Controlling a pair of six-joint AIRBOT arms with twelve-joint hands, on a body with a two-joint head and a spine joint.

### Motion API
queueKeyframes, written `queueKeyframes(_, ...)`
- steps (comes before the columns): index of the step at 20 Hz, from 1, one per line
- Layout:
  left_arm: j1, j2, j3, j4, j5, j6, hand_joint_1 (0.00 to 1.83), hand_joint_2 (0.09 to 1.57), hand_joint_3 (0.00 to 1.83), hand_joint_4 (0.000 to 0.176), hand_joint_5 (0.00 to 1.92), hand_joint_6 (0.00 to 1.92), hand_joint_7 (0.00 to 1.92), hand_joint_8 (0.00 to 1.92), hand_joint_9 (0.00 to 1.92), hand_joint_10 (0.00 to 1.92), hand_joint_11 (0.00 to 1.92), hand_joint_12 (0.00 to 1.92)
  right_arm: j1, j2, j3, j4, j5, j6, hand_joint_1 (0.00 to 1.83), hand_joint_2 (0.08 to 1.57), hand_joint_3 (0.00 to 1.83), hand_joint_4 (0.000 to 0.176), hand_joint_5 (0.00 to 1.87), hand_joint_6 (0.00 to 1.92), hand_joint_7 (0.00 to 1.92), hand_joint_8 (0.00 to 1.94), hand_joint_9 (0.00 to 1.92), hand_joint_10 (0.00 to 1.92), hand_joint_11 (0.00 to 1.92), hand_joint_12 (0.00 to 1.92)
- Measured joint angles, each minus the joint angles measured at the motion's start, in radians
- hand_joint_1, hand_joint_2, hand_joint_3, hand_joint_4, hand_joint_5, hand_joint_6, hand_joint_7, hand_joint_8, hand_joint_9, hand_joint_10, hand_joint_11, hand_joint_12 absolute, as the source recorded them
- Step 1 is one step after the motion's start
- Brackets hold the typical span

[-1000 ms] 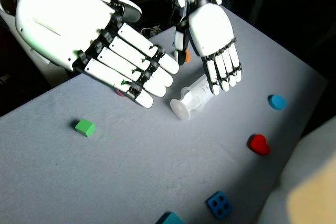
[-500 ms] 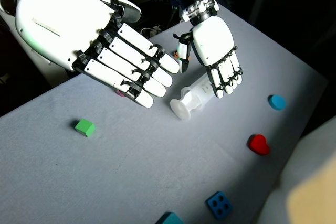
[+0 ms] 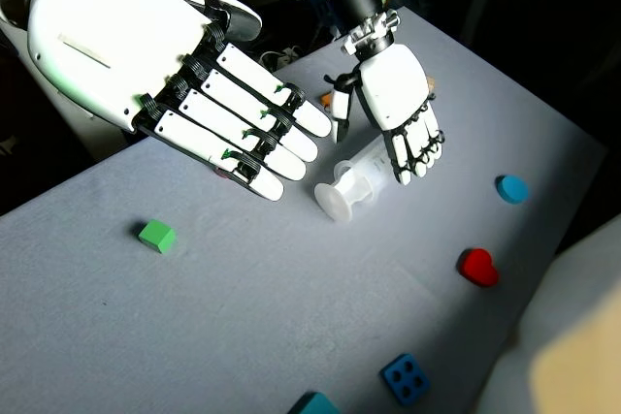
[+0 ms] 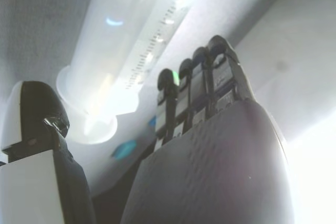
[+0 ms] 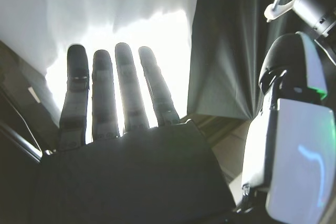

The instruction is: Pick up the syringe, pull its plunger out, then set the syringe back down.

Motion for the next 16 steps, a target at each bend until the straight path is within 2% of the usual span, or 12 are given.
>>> queueKeyframes(10, 0.048, -0.06, 0.056, 0.018, -0.047, -0.017, 0.98, 1.01, 0.0, 0.0, 0.2, 0.0, 0.12, 0.01, 0.09, 0.01, 0.0, 0.17, 0.0, 0.0, 0.0, -0.004, -0.003, 0.008, 0.24, 0.9, 0.0, 0.0, 0.15, 0.01, 0.19, 0.01, 0.11, 0.0, 0.0, 0.6)
queueKeyframes(16, 0.083, -0.083, 0.077, 0.045, -0.066, -0.059, 1.0, 1.01, 0.0, 0.0, 0.18, 0.0, 0.08, 0.01, 0.07, 0.01, 0.0, 0.16, 0.0, 0.0, 0.0, -0.004, -0.007, 0.011, 0.24, 0.89, 0.0, 0.0, 0.16, 0.01, 0.2, 0.0, 0.14, 0.01, 0.0, 0.64)
